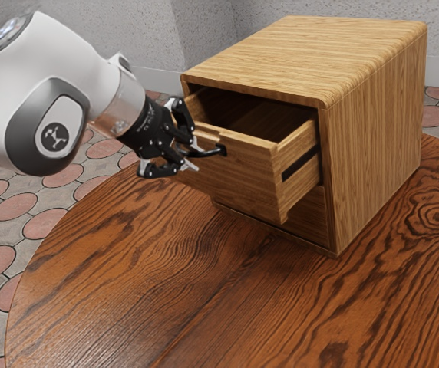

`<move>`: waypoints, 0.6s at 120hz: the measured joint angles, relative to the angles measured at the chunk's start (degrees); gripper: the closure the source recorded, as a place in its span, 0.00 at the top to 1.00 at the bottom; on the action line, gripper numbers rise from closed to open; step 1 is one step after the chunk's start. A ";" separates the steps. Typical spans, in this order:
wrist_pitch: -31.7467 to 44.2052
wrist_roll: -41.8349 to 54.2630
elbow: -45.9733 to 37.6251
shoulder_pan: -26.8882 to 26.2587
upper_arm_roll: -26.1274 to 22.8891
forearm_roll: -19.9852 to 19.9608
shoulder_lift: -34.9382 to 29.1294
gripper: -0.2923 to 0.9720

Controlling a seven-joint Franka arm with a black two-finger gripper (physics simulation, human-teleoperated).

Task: Pull the drawer handle with one arm to open the drawer

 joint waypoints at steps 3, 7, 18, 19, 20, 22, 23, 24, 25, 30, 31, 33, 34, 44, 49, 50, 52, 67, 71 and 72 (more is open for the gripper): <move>0.00 0.00 -0.13 0.00 0.00 0.00 -0.11 0.25; 0.00 0.00 -0.29 0.02 -0.01 -0.01 -0.31 0.25; 0.03 -0.01 -1.39 0.07 0.01 -0.01 -1.35 0.22; 0.03 -0.01 -1.49 0.08 0.01 0.00 -1.42 0.22; 0.05 0.00 -1.59 0.09 0.01 0.00 -1.49 0.21; 0.07 0.00 -1.76 0.09 0.01 0.00 -1.64 0.21; 0.08 0.00 -1.84 0.08 0.00 0.00 -1.71 0.20; 0.08 0.00 -1.91 0.11 0.01 -0.01 -1.77 0.20; 0.08 0.00 -2.00 0.10 0.02 -0.01 -1.84 0.20; 0.12 0.00 -2.30 0.07 0.07 0.00 -2.13 0.19; 0.13 0.00 -2.35 0.07 0.07 0.00 -2.17 0.19; 0.13 0.01 -2.42 0.06 0.08 0.00 -2.24 0.18; 0.13 0.01 -2.45 0.06 0.09 0.00 -2.29 0.18; 0.11 0.02 -3.04 0.06 0.10 0.01 -2.93 0.16; 0.10 0.02 -3.68 0.15 0.11 0.01 -3.59 0.16; 0.09 0.02 -3.86 0.17 0.11 0.01 -3.77 0.15; 0.08 0.02 -4.23 0.20 0.10 0.01 -4.15 0.15; 0.01 0.04 -6.76 0.30 0.16 0.03 -6.96 0.16; 0.02 0.06 -7.38 0.49 0.17 0.02 -7.64 0.15; 0.02 0.06 -7.51 0.58 0.18 0.02 -7.78 0.15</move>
